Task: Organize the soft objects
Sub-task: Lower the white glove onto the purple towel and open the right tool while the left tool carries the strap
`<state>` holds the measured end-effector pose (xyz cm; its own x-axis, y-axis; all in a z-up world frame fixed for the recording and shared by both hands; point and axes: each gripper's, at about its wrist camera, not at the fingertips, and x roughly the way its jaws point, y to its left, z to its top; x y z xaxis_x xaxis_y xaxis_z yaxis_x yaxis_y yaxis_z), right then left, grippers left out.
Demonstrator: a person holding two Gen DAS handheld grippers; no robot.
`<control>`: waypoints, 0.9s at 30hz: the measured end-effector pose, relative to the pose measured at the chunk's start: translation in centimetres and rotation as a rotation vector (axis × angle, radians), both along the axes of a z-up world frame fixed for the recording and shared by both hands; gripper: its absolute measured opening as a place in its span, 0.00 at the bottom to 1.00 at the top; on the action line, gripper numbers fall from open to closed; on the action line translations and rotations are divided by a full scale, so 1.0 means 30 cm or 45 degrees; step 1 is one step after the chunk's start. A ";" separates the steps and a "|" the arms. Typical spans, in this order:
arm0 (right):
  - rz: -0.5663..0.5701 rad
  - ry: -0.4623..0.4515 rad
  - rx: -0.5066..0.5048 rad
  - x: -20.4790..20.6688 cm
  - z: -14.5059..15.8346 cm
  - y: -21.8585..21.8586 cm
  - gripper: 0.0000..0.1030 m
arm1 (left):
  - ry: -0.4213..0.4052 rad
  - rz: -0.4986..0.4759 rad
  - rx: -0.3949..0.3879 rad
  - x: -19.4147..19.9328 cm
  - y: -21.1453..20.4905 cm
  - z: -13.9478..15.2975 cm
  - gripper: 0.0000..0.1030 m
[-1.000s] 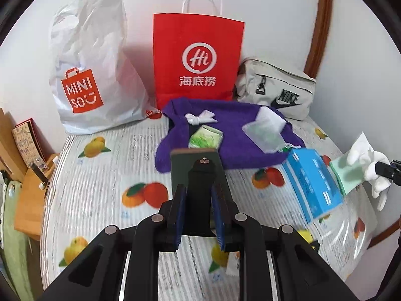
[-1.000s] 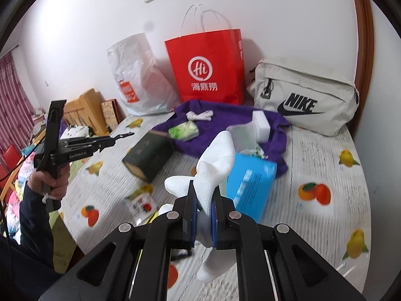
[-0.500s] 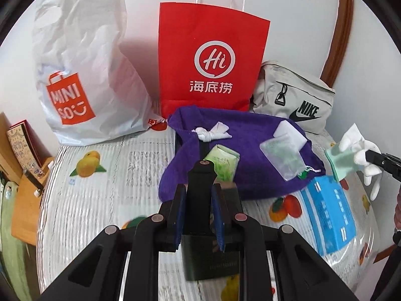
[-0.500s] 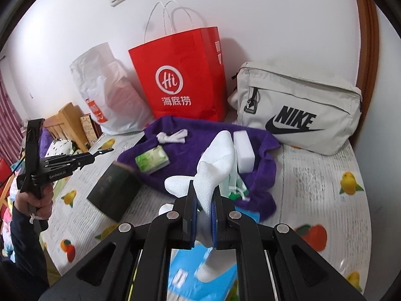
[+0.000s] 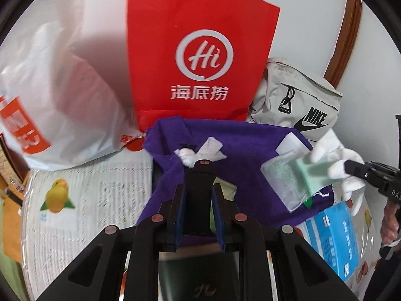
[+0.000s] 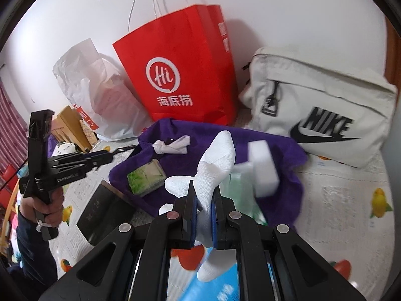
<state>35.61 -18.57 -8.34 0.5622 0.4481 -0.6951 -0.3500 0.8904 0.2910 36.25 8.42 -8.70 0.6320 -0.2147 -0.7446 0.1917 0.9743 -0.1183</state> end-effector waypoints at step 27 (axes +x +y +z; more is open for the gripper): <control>-0.123 0.115 -0.132 0.157 -0.124 -0.010 0.48 | 0.162 -0.074 0.043 0.211 -0.242 -0.116 0.29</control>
